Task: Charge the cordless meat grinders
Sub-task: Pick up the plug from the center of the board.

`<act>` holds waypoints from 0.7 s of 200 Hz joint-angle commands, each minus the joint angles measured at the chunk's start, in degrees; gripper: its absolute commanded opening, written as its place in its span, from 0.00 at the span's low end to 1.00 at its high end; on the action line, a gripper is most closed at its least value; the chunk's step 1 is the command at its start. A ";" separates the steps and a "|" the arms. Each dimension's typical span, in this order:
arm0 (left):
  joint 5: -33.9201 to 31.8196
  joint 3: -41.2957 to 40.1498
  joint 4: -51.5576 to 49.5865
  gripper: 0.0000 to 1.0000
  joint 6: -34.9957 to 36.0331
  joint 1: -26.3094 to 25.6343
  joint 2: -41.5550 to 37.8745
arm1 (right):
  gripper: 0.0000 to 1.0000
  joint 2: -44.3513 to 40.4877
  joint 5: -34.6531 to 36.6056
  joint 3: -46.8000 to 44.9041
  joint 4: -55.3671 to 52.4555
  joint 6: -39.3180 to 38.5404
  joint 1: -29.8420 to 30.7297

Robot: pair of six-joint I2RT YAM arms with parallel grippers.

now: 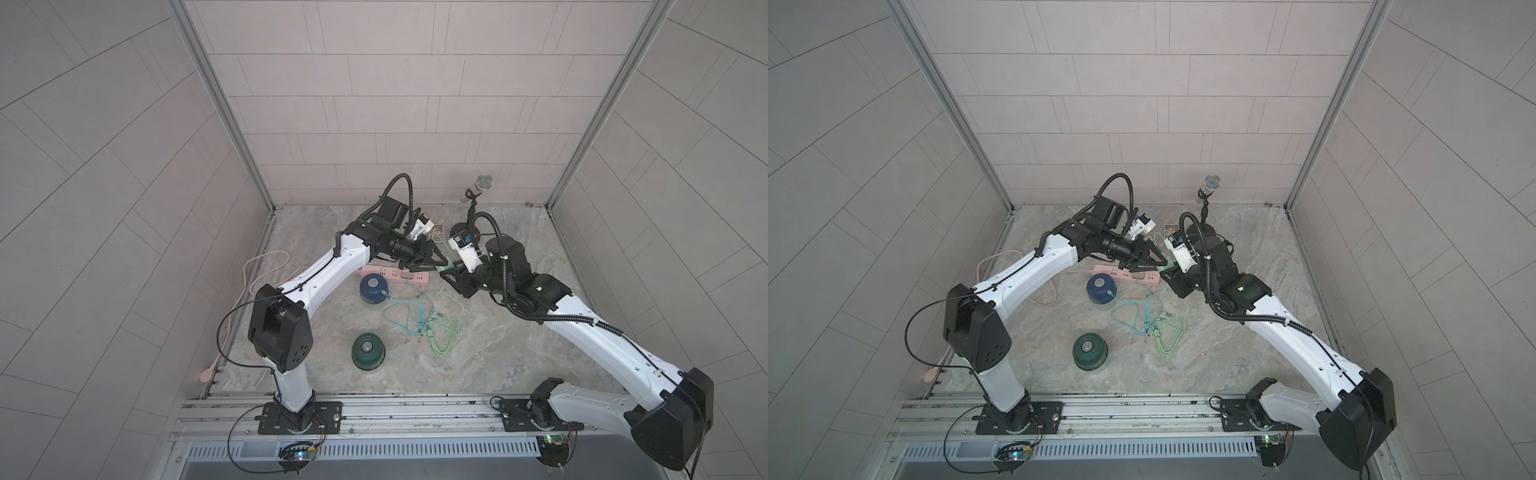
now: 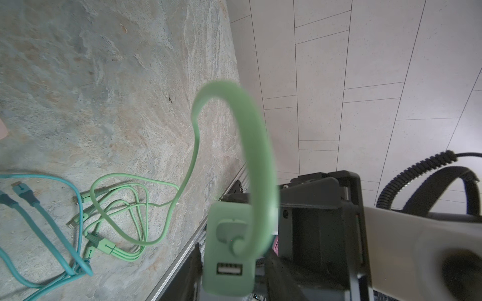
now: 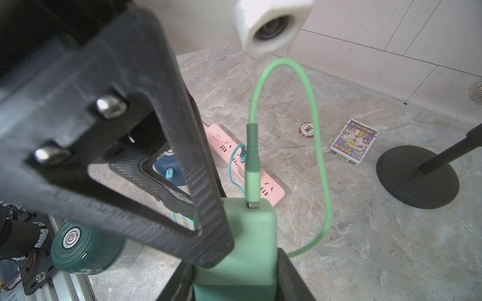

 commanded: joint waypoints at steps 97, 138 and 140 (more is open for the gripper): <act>1.77 -4.29 4.01 0.10 0.87 0.47 -3.03 | 0.39 -1.62 -6.77 0.11 0.16 0.69 -0.25; -4.17 2.82 -14.78 0.00 16.70 1.77 -0.30 | 0.62 -1.50 -11.76 2.80 -7.66 -3.05 -1.16; -4.44 3.11 -15.93 0.00 17.66 1.87 0.03 | 0.62 -1.47 -12.02 3.20 -8.50 -3.35 -1.38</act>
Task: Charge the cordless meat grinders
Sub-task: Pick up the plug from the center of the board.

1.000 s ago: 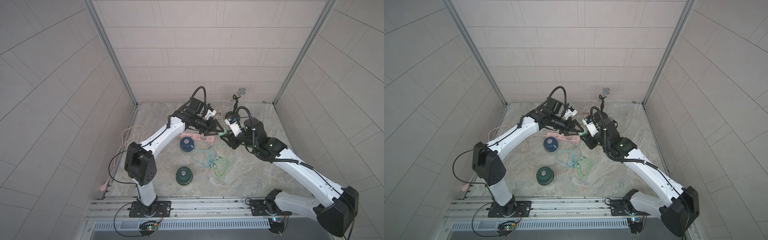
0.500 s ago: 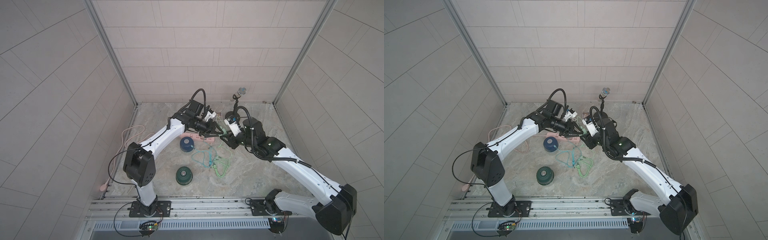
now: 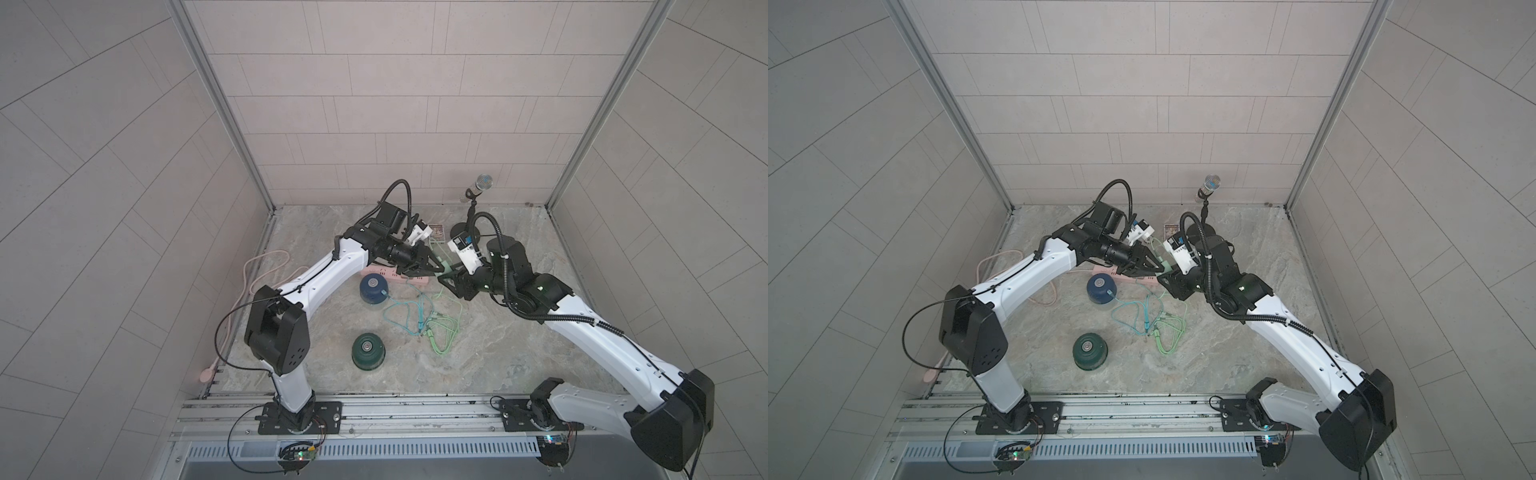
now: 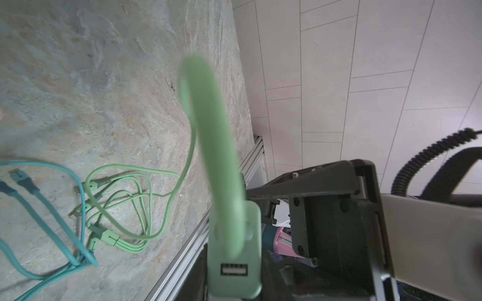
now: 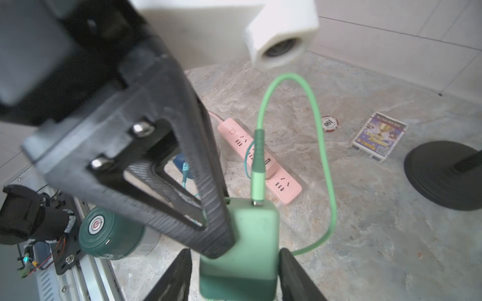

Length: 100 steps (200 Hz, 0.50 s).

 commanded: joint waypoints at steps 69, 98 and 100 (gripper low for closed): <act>-1.83 14.03 -31.59 0.00 39.24 0.25 3.72 | 0.65 1.66 -15.49 10.92 -20.80 -12.51 -4.99; 1.59 13.95 -31.35 0.00 41.86 -0.69 2.50 | 0.65 2.99 -18.26 12.10 -21.64 -13.27 -4.96; 1.80 13.94 -31.33 0.00 41.95 -0.80 2.45 | 0.65 3.13 -18.43 12.15 -21.67 -13.26 -4.96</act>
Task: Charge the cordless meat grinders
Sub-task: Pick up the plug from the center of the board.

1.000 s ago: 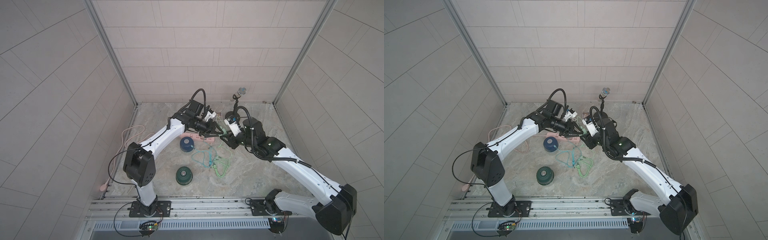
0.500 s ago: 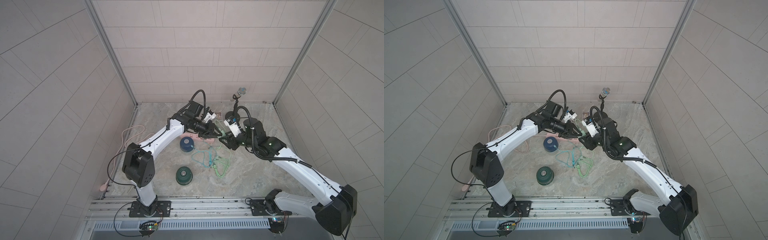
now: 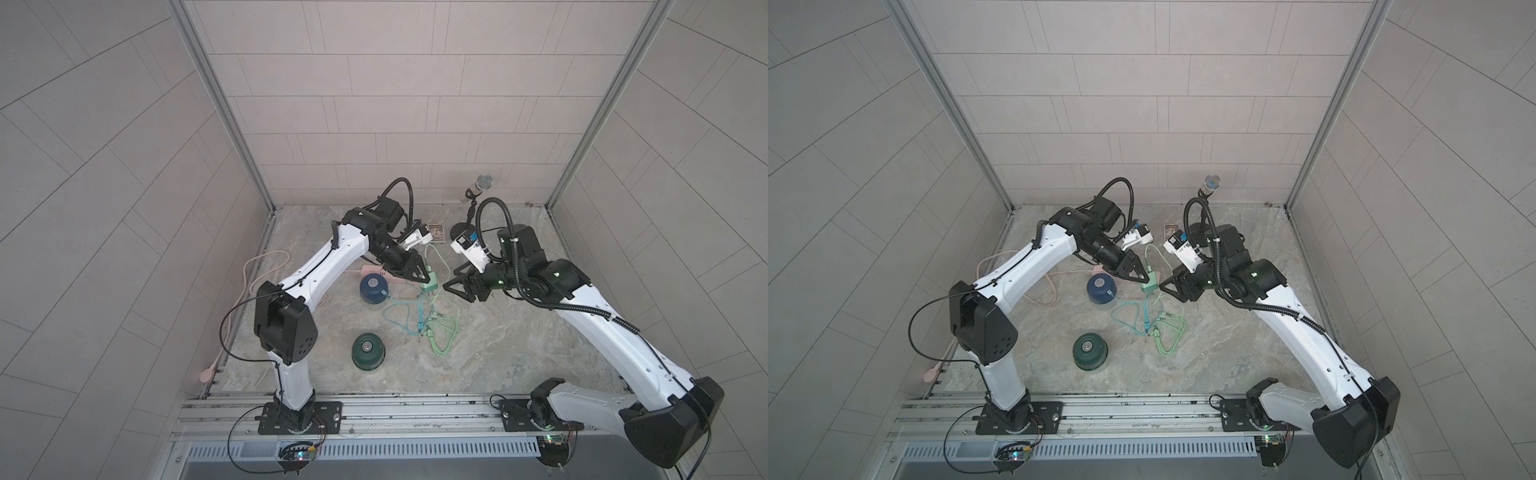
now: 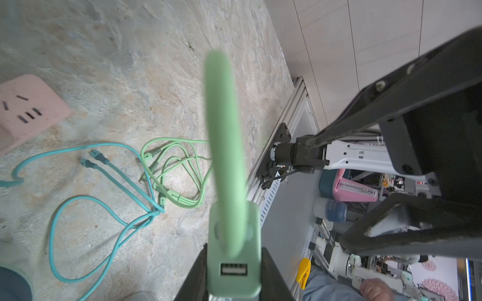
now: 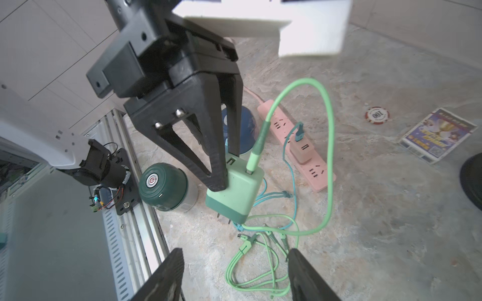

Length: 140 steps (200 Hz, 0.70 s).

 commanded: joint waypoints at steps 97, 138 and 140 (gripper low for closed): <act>9.16 -0.86 1.68 0.00 5.93 -3.67 -5.19 | 0.66 2.54 -11.91 -0.56 -1.65 -0.97 -0.15; 6.74 -2.14 4.87 0.00 1.98 -2.63 -5.69 | 0.66 2.02 -12.63 -1.61 -1.43 -0.39 -0.19; 6.87 -2.27 5.13 0.00 1.77 -2.61 -5.78 | 0.66 1.98 -12.59 -1.65 -1.33 -0.36 -0.25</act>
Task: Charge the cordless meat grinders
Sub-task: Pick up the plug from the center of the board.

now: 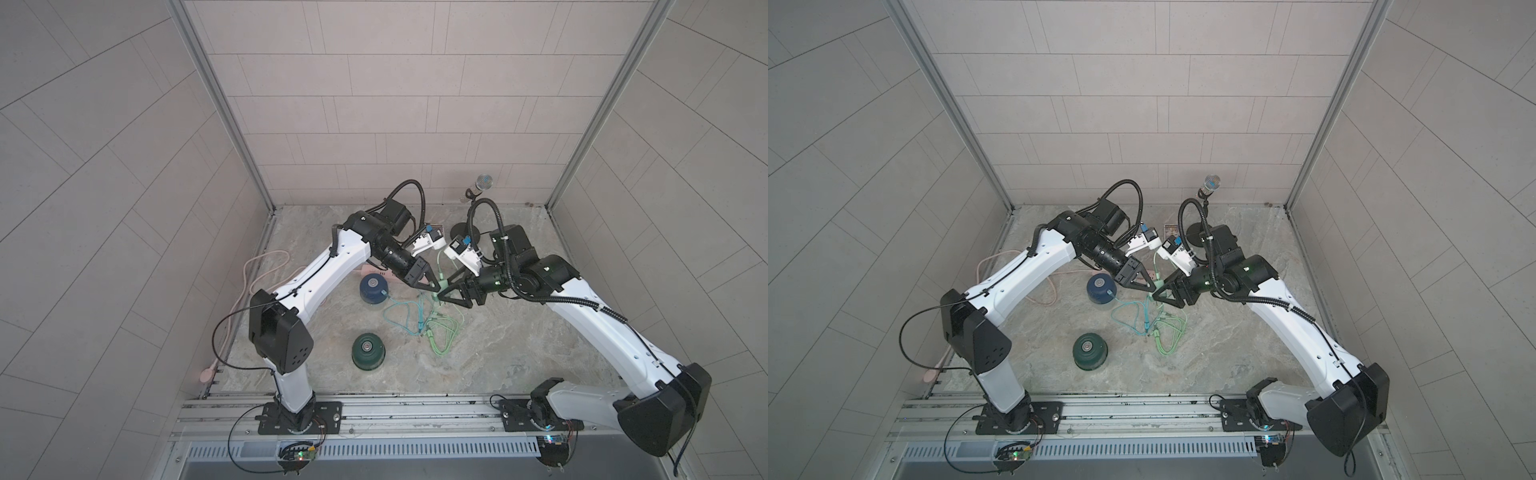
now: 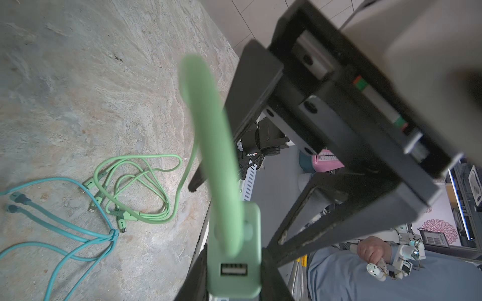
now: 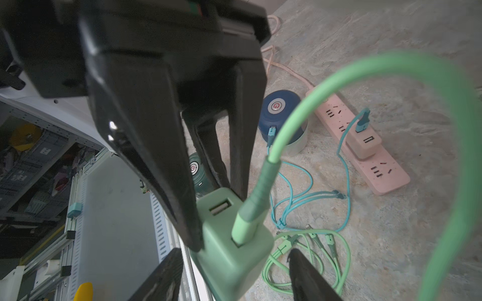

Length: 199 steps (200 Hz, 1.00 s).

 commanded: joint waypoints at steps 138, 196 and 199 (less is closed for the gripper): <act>7.38 -5.86 2.75 0.00 5.32 0.84 -7.67 | 0.55 -0.09 -16.93 -2.01 7.50 7.25 -2.96; 8.33 -7.05 4.53 0.00 7.19 0.82 -9.92 | 0.31 0.98 -19.97 -2.53 10.07 10.13 -2.92; 8.28 -7.21 4.58 0.00 7.21 0.83 -10.03 | 0.30 0.98 -20.01 -2.54 10.10 10.19 -2.97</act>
